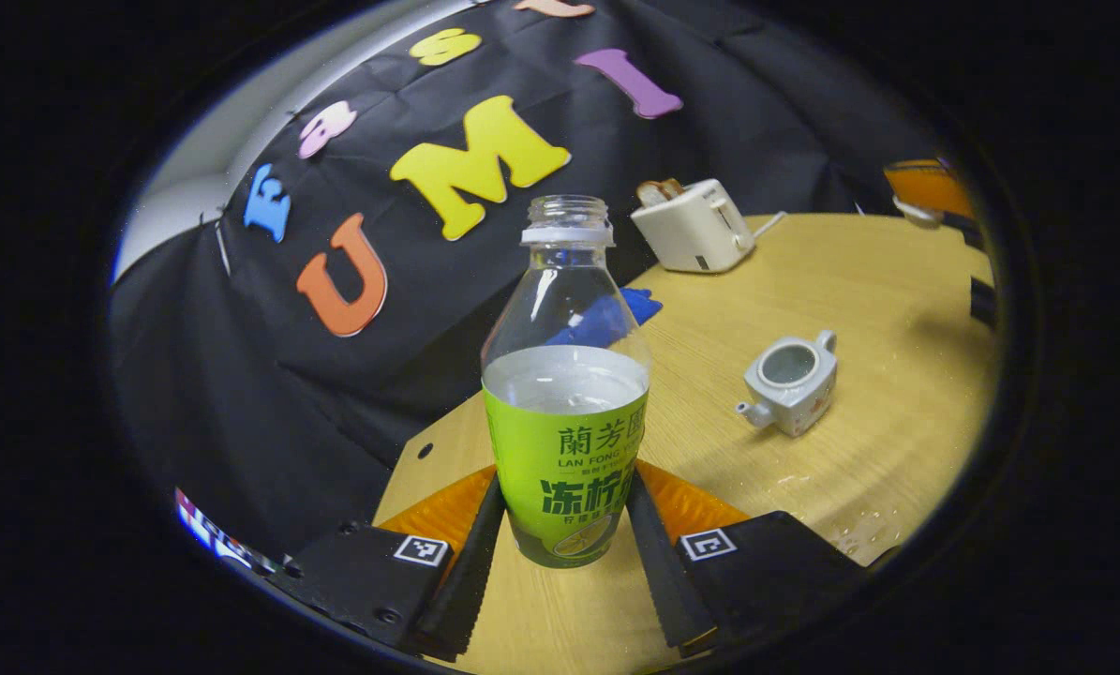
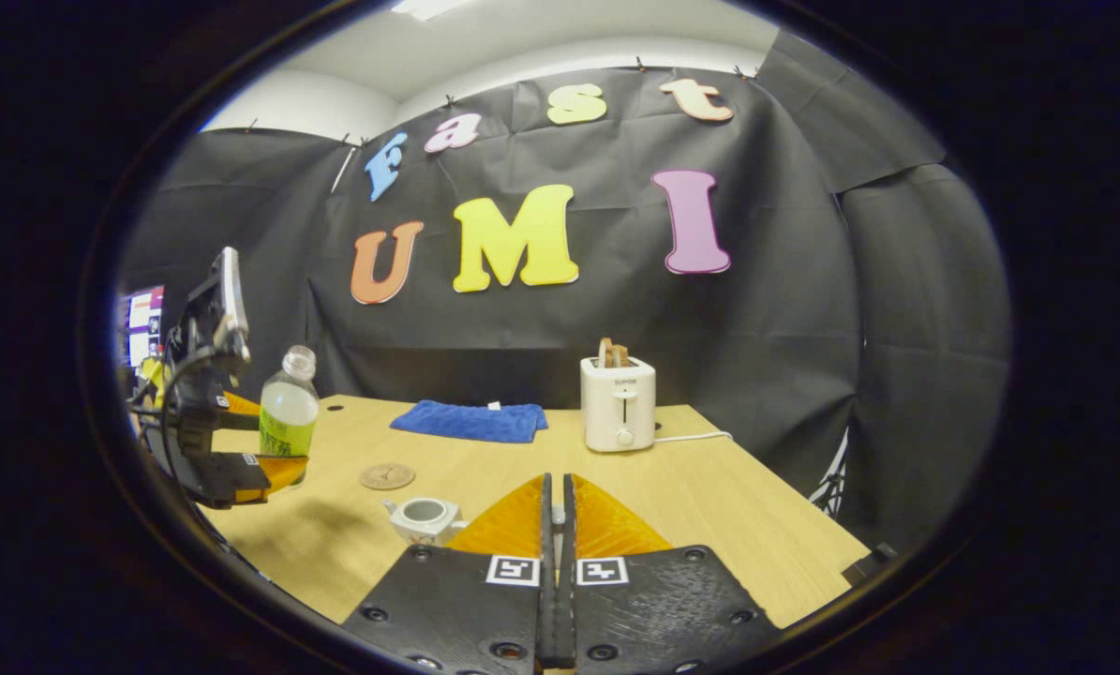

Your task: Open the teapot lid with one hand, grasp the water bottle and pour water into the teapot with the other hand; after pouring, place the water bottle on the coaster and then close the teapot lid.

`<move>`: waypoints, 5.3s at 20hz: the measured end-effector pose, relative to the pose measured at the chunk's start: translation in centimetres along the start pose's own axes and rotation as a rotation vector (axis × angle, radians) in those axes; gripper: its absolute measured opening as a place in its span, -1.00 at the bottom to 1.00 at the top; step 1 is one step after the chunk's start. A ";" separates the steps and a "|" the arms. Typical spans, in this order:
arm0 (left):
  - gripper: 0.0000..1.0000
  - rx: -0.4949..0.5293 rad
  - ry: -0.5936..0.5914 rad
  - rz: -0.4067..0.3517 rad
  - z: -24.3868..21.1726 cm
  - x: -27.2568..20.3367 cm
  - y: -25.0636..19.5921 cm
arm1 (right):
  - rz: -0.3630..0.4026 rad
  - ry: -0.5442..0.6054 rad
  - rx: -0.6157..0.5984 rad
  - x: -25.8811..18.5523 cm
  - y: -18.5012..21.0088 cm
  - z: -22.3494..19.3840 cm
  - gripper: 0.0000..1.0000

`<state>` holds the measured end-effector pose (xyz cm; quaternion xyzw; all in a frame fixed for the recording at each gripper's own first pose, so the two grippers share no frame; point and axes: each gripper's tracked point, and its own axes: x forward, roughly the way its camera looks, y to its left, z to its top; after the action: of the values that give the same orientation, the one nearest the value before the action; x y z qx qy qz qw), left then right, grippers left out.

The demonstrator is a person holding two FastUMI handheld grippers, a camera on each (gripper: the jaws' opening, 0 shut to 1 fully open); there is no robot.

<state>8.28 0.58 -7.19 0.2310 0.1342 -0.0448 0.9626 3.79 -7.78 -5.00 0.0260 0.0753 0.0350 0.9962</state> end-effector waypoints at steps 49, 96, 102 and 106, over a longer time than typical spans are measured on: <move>0.99 -0.529 0.014 -0.185 -0.4 13.8 -0.6 | 0.030 0.103 -0.028 5.5 3.2 -4.5 -1.00; 0.98 -0.548 -0.093 0.070 -3.7 -3.8 9.5 | 0.233 0.086 -0.055 10.4 13.4 -6.5 -1.00; 0.98 -0.543 -0.102 0.074 -3.1 -4.1 9.3 | 0.194 0.039 -0.069 10.1 12.8 -4.8 -0.77; 0.98 -0.560 -0.157 0.051 -1.0 -4.5 7.8 | 0.115 -0.041 0.012 9.3 11.3 -2.5 0.10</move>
<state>4.92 8.12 -3.40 -0.0444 0.0608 0.0005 0.9972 11.87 4.29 -8.17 0.0368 0.0536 0.0912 0.9937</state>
